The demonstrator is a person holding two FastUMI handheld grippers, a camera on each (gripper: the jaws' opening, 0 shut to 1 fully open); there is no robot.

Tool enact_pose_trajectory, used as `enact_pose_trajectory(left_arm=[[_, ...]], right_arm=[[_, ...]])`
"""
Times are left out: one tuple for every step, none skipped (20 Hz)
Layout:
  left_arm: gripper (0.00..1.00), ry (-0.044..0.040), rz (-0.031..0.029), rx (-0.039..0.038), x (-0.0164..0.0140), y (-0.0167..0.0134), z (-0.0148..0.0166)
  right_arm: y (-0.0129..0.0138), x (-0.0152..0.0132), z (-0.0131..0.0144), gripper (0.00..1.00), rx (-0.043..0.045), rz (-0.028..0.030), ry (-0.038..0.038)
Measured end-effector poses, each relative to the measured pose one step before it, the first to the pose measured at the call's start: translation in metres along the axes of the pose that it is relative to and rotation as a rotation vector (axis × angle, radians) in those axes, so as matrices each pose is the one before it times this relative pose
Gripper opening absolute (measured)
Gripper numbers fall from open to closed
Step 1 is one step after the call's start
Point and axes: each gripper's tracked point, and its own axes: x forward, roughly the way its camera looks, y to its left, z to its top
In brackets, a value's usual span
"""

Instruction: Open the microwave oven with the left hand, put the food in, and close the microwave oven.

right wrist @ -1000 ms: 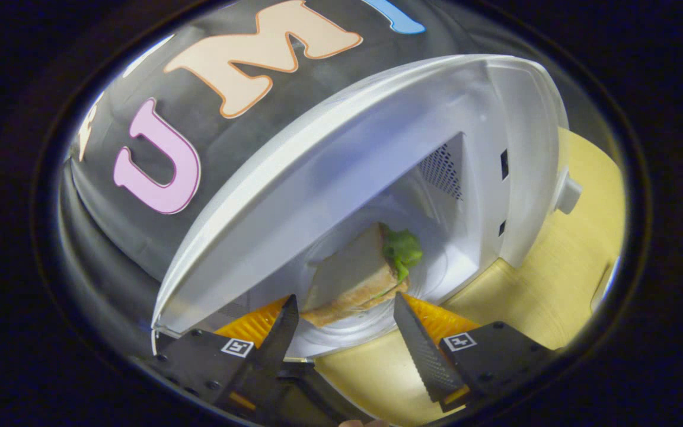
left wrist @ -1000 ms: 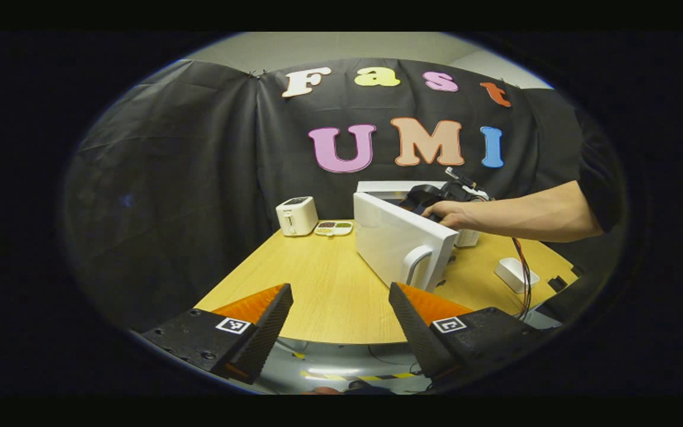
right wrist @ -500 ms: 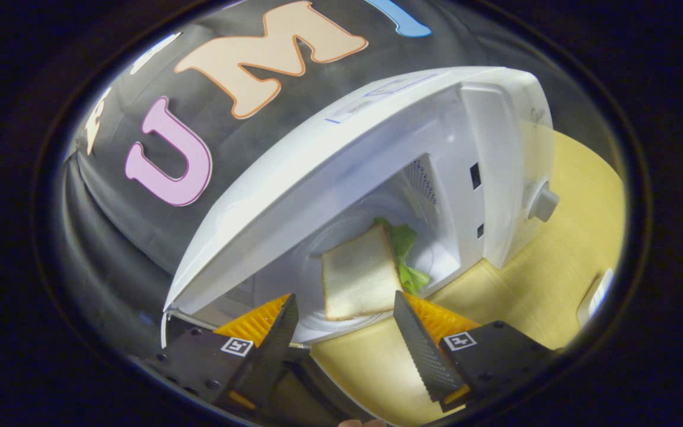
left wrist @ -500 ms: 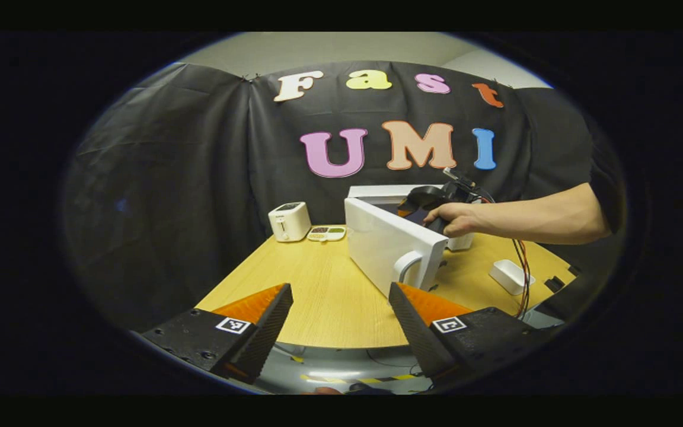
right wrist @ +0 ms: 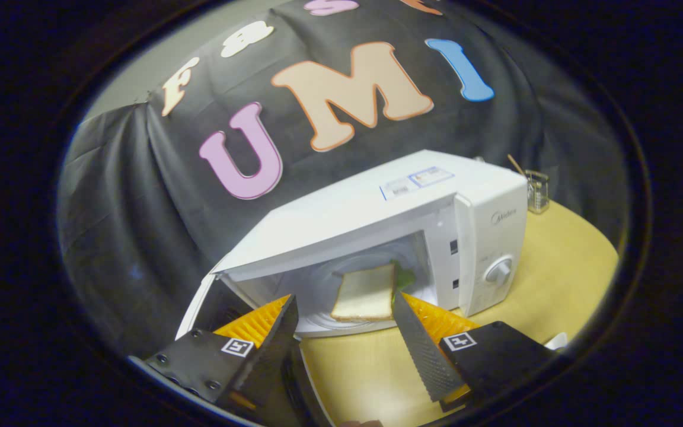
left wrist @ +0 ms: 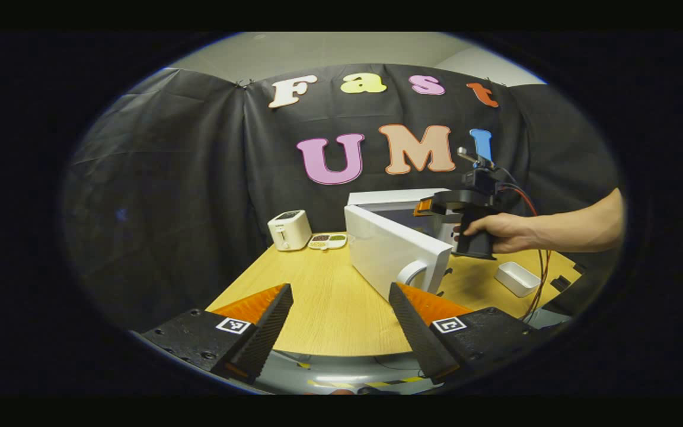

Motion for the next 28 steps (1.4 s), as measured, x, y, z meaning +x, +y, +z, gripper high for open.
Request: enact_pose_trajectory(left_arm=[[0.95,0.0007,0.00558,0.00616,0.00481,-0.00008,0.00016],[0.95,0.01318,0.01137,0.00801,0.0048,0.00257,-0.00221],[0.95,0.00309,-0.00871,0.00475,0.00416,-0.0025,0.00016],[0.93,-0.00204,-0.01074,0.00472,0.003,-0.00577,0.00293],[0.92,-0.00999,-0.00669,0.00863,0.00303,-0.00255,0.00371],[0.91,-0.00873,-0.00482,0.00842,0.0026,-0.00214,0.00282],[0.94,0.00118,-0.00343,0.00677,0.00446,-0.00236,0.00043],[0.91,0.00457,-0.00665,0.00182,0.0041,-0.0035,-0.00294],[0.9,0.00417,-0.0115,0.00142,0.00362,-0.0053,-0.00171],[0.91,0.00153,-0.00493,0.00321,0.00274,-0.00481,-0.00091],[0.91,-0.00266,-0.00297,0.00375,0.00301,-0.00283,0.00088],[0.91,-0.00411,-0.00112,0.00226,0.00341,-0.00226,0.00121],[0.91,-0.00263,-0.00081,-0.00194,0.00509,-0.00161,0.0019],[0.9,-0.0023,-0.00026,-0.01083,0.00518,-0.00183,0.00006],[0.9,0.00105,0.00037,-0.01182,0.00573,-0.0024,0.00196],[0.89,-0.0009,0.00332,-0.00654,0.0041,-0.00148,0.00121],[0.88,-0.00893,0.00043,-0.00731,0.005,-0.00111,0.00357],[0.85,-0.00092,0.00096,-0.00551,0.00452,-0.00137,0.00099],[0.82,0.00241,-0.0058,-0.00588,0.00392,-0.00189,-0.00022],[0.73,0.0023,-0.00519,-0.00466,0.00341,-0.00233,-0.00158],[0.72,-0.00131,-0.00138,-0.00534,0.00304,-0.00089,0.00069],[0.58,0.00289,-0.00985,-0.0055,0.00287,-0.00344,-0.00141],[0.53,0.00383,0.00736,0.00441,0.00365,-0.00063,-0.00139],[0.34,0.00562,0.01115,0.01049,0.003,0.0029,-0.00287],[0.24,0.00806,-0.0049,0.01212,0.00368,-0.00308,-0.0031],[0.01,0.01119,-0.00719,0.00944,0.00392,-0.00511,-0.00488],[0.01,0.01058,-0.01329,0.006,0.00178,-0.00394,-0.00353],[0.0,-0.00223,-0.00925,0.0025,0.00057,-0.00423,0.00205]], right_arm=[[0.00095,-0.01071,0.00801,0.99,-0.03697,0.01812,-0.03442],[0.0004,-0.00924,0.00817,0.99,-0.04092,0.01418,-0.03532],[0.00029,-0.00874,0.00824,0.99,-0.04841,0.0136,-0.02969],[-0.0012,-0.00817,0.00895,0.9,-0.05266,0.00978,-0.03054],[-0.00159,-0.00735,0.0099,0.9,-0.04667,0.00979,-0.02967],[-0.00149,-0.00795,0.01036,0.91,-0.03905,0.00748,-0.0311],[-0.0028,-0.00738,0.01087,0.9,-0.03188,0.00619,-0.02803],[-0.00572,-0.00719,0.01024,0.91,-0.03125,-0.00693,-0.02296],[-0.00828,-0.00852,0.01014,0.9,-0.01892,-0.01205,-0.02027],[-0.00583,-0.00649,0.00724,0.9,-0.0113,-0.00505,-0.01278],[-0.00655,-0.00772,0.00951,0.91,-0.00921,-0.00512,-0.01454],[-0.00719,-0.00582,0.00882,0.91,-0.00936,-0.00448,-0.01614],[-0.00785,-0.00782,0.00603,0.91,-0.01407,-0.00649,-0.0046],[-0.00833,-0.00993,0.00504,0.99,-0.01177,-0.00956,-0.01089],[-0.00868,-0.00916,0.00412,0.99,-0.01261,-0.00907,-0.01552],[-0.0062,-0.00862,0.00241,0.99,-0.01609,-0.00632,-0.00797],[-0.00713,-0.00951,0.00046,0.99,-0.01485,-0.00469,-0.00074],[-0.00712,-0.00729,-0.00043,0.99,-0.00982,-0.00552,0.00212],[-0.00598,-0.00737,0.00109,0.91,-0.00326,-0.00292,-0.00096],[-0.00605,-0.00771,0.00198,0.93,-0.00258,-0.00545,-0.00132],[-0.00647,-0.0065,0.00443,0.94,-0.00215,-0.00459,-0.01375],[-0.00709,-0.00372,0.00563,0.96,-0.00813,-0.0126,-0.0143],[-0.00758,-0.00366,0.00336,0.96,-0.00894,-0.01181,-0.0122],[-0.00435,-0.00339,0.00309,0.96,-0.00585,-0.00724,-0.00495],[-0.00443,-0.00277,0.00257,1.0,-0.00174,-0.01085,-0.0034],[-0.00524,-0.00086,0.00241,0.96,0.0044,-0.01048,-0.00378],[-0.00407,-0.00326,0.00155,0.96,0.00939,-0.01015,0.00172],[-0.00271,-0.00339,-0.00012,0.96,0.01199,-0.00894,0.00362]])
